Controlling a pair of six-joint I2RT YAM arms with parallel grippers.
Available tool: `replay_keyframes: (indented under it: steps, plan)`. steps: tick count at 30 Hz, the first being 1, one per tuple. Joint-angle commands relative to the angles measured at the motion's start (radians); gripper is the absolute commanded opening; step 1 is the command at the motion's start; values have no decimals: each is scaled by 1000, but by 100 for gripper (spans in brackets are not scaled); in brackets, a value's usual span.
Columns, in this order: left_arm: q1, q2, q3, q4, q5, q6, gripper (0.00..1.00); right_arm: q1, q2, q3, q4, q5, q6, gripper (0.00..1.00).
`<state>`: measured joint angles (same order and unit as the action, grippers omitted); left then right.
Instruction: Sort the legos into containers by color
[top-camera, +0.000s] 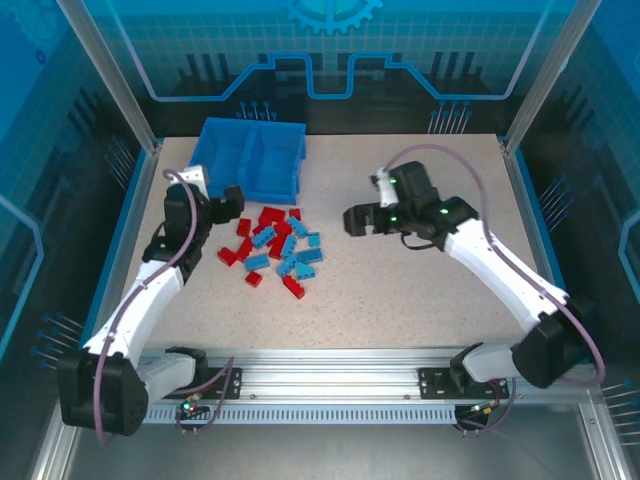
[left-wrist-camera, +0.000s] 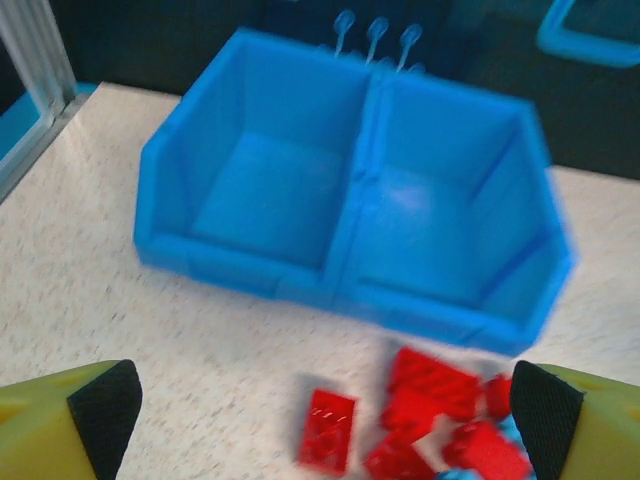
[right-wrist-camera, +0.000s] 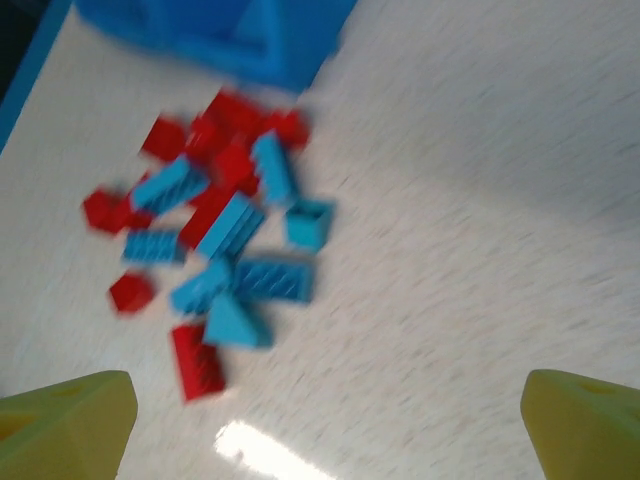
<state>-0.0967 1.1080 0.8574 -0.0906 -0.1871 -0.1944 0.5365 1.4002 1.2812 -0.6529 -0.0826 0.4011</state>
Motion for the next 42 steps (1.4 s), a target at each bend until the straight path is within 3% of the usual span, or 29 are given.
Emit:
replay_keyframes:
  steps: [1, 6, 13, 19, 25, 29, 42]
  plan:
    - [-35, 48, 154, -442, 82, -70, 97, 85, 95, 83, -199, -82, 14, 100]
    - [-104, 239, 340, -703, 139, -8, 87, 123, 174, 115, -173, -117, 32, 100]
    - [-185, 462, 421, -743, 130, 70, 80, 125, 153, 108, -202, -79, 24, 100]
    - [-187, 622, 503, -700, 12, 124, 73, 125, 127, 83, -220, -66, 17, 100]
    - [-187, 764, 574, -716, 62, 158, 65, 124, 115, 69, -220, -45, 25, 100]
    - [-187, 801, 584, -704, 82, 149, 59, 126, 121, 84, -228, -55, 26, 100]
    - [-186, 811, 560, -671, 86, 133, 24, 132, 120, 134, -241, -56, 43, 100]
